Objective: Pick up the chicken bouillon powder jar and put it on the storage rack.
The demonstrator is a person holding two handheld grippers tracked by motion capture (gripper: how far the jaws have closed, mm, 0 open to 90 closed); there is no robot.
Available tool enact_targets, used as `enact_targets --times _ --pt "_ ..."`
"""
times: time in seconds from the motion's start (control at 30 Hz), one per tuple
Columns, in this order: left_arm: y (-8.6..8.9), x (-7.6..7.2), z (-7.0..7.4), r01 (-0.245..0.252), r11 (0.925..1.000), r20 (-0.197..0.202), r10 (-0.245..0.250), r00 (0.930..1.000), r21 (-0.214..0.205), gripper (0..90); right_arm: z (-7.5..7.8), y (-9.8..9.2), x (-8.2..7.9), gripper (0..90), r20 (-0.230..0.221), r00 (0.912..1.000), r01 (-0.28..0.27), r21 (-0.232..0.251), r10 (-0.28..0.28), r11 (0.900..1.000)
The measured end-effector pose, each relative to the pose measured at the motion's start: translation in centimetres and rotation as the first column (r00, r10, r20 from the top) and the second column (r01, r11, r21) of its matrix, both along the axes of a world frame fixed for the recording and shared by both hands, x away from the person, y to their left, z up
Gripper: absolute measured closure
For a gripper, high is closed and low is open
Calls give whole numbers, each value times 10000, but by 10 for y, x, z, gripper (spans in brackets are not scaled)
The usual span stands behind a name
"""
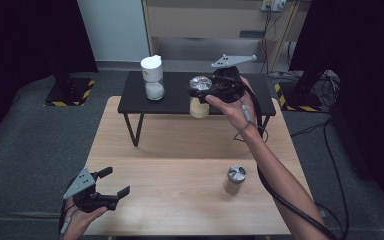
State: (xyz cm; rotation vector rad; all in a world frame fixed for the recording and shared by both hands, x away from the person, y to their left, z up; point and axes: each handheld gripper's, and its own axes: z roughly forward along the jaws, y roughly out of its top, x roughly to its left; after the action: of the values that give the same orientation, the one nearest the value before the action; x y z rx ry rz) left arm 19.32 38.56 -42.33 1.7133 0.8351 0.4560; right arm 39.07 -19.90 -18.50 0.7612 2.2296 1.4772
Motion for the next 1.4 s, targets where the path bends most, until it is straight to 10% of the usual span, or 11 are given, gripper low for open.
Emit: enact_targets --times 1.4 --pt "-1 3 -1 168 9998 -27 -168 9999 79 21 -15 25 57 351 -147 9905 1369 -64 -1370 9906"
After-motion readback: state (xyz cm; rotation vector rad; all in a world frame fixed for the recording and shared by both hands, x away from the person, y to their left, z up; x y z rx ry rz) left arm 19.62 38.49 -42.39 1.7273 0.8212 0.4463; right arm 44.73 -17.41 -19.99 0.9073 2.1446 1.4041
